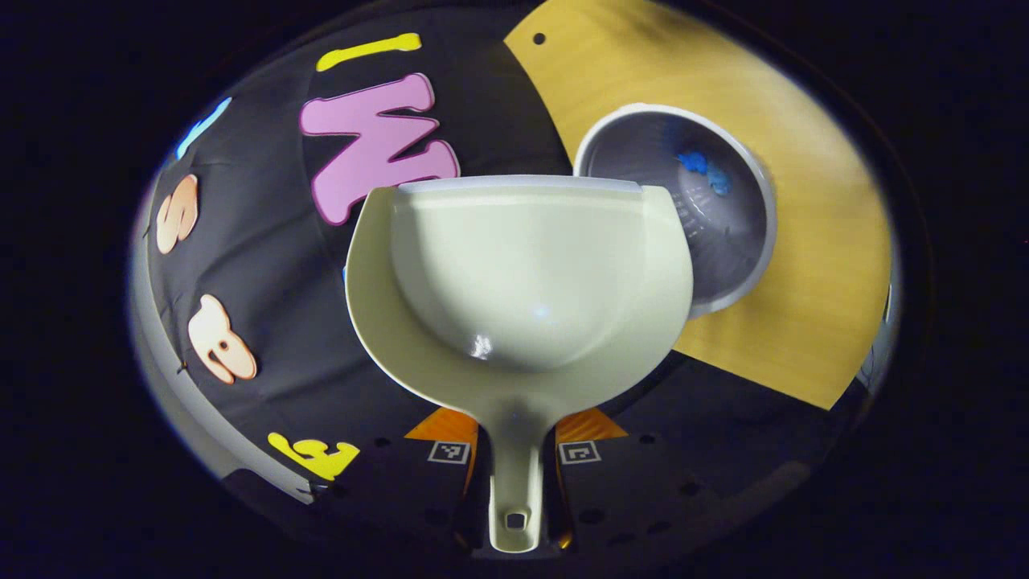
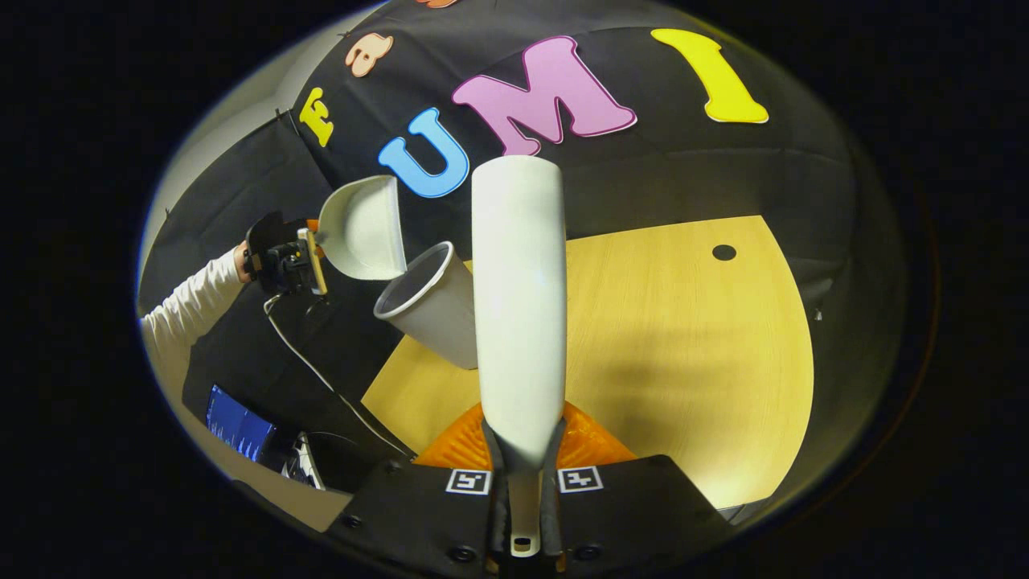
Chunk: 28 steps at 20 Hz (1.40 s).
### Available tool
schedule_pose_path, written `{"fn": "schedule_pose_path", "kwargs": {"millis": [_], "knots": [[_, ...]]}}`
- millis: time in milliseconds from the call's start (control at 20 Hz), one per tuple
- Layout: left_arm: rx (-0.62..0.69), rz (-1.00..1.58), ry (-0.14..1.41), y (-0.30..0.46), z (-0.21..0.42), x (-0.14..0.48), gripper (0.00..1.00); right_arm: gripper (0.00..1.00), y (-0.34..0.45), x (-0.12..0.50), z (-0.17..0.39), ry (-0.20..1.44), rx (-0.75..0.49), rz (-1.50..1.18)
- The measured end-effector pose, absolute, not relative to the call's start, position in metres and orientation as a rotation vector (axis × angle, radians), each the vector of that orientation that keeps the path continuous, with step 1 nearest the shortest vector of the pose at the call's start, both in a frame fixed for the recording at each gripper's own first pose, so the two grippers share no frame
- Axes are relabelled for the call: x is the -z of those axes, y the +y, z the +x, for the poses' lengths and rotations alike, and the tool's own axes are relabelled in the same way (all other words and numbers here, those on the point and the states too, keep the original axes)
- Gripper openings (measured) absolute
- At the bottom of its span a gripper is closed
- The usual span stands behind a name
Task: Pick up the small broom and dustpan from the desktop, sweep the trash into the dustpan with the broom, and then empty the trash into the garbage bin.
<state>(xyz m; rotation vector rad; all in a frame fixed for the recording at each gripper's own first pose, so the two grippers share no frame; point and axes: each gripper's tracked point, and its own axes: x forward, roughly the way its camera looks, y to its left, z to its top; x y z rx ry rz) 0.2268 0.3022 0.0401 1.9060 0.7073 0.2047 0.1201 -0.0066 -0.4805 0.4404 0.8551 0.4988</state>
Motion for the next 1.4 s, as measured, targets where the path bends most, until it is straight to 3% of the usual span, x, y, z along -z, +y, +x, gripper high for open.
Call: {"fn": "schedule_pose_path", "kwargs": {"millis": [350,600,800,1000,1150,1400], "knots": [[-0.249,1.334,0.523,0.268,0.223,-0.019,0.23,0.16,-0.02,0.447,0.14,0.795,-0.418,0.404],[-0.089,0.84,0.498,0.203,0.239,0.047,0.23,0.16,-0.021,0.398,0.166,0.722,-0.303,0.421],[0.046,0.412,0.704,0.143,0.244,0.15,0.24,0.15,-0.01,0.407,0.174,0.818,-0.176,0.422],[0.086,0.209,0.975,0.107,0.222,0.268,0.24,0.16,-0.001,0.489,0.162,1.048,-0.082,0.326],[0.083,0.122,1.139,0.101,0.204,0.331,0.24,0.16,0.023,0.562,0.142,1.232,-0.051,0.368],[-0.054,0.052,1.317,0.128,0.205,0.389,0.24,0.17,0.04,0.659,0.097,1.485,0.015,0.299]]}}
